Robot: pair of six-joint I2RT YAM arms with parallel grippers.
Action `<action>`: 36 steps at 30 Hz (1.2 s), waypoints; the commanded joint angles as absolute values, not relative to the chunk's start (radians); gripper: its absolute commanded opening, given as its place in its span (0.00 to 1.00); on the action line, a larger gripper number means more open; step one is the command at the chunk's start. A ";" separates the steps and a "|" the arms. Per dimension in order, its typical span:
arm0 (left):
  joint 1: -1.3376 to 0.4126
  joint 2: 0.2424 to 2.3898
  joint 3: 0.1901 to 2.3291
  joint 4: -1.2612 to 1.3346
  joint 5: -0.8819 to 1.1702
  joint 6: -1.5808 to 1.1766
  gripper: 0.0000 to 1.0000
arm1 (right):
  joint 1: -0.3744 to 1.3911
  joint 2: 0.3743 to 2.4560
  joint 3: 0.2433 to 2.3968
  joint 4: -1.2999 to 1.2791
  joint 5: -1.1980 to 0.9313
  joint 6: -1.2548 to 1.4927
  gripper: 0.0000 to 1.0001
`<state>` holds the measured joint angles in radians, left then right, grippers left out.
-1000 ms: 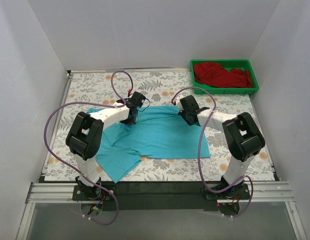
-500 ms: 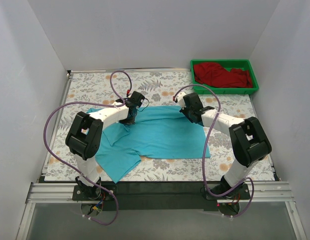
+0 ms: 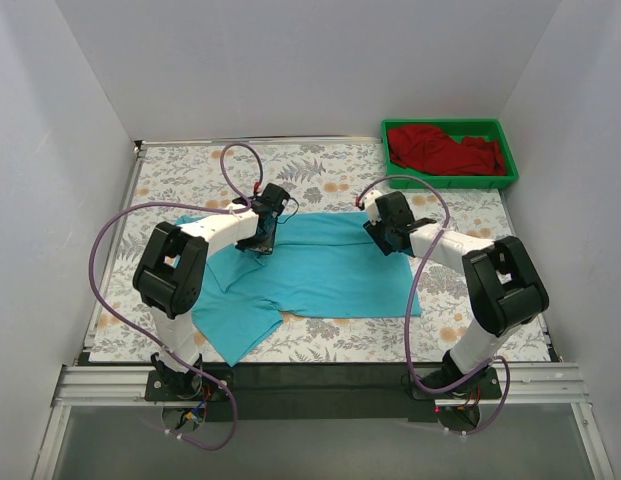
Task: Fold and stack the t-shirts
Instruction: Fold the tshirt
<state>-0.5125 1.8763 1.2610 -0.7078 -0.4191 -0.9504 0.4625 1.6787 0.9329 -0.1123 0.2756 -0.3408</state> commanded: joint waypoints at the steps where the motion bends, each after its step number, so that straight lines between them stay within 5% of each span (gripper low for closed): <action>1: -0.508 1.819 1.310 -0.716 -0.408 -0.977 0.45 | 0.427 1.605 0.956 -0.110 0.233 -0.244 0.43; 3: -0.497 1.789 1.322 -0.716 -0.403 -1.000 0.58 | 0.373 1.588 0.962 -0.115 0.180 -0.175 0.43; 6: -0.450 1.729 1.316 -0.689 -0.353 -1.045 0.65 | 0.293 1.556 0.957 -0.115 0.074 -0.089 0.42; 18: -0.164 1.623 1.108 -0.473 -0.186 -1.209 0.63 | 0.195 1.652 0.986 -0.084 -0.107 0.107 0.31; 36: -0.017 1.724 1.003 -0.480 -0.216 -1.256 0.62 | 0.071 1.724 0.936 -0.109 0.021 0.155 0.23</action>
<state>-0.0448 1.7103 1.0073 -0.4511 -0.1822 -1.2469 0.0959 1.7180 0.9413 -0.0952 -0.0372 0.1432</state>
